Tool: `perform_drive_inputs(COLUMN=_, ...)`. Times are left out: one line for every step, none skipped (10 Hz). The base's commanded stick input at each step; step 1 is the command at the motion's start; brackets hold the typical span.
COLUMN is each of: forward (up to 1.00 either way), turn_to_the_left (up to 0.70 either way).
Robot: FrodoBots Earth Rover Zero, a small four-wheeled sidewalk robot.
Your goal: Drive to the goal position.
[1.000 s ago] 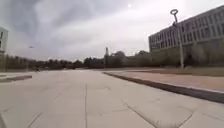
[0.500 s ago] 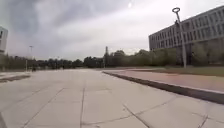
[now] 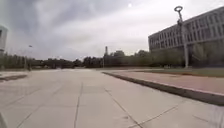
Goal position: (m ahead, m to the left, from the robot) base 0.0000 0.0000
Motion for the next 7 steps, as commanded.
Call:
perform_drive_inputs(forward=0.5, turn_to_the_left=0.0)
perform_drive_inputs(forward=0.5, turn_to_the_left=0.26)
perform_drive_inputs(forward=0.5, turn_to_the_left=0.5)
perform_drive_inputs(forward=0.5, turn_to_the_left=0.5)
perform_drive_inputs(forward=0.5, turn_to_the_left=0.45)
perform_drive_inputs(forward=0.5, turn_to_the_left=0.21)
perform_drive_inputs(forward=0.5, turn_to_the_left=0.0)
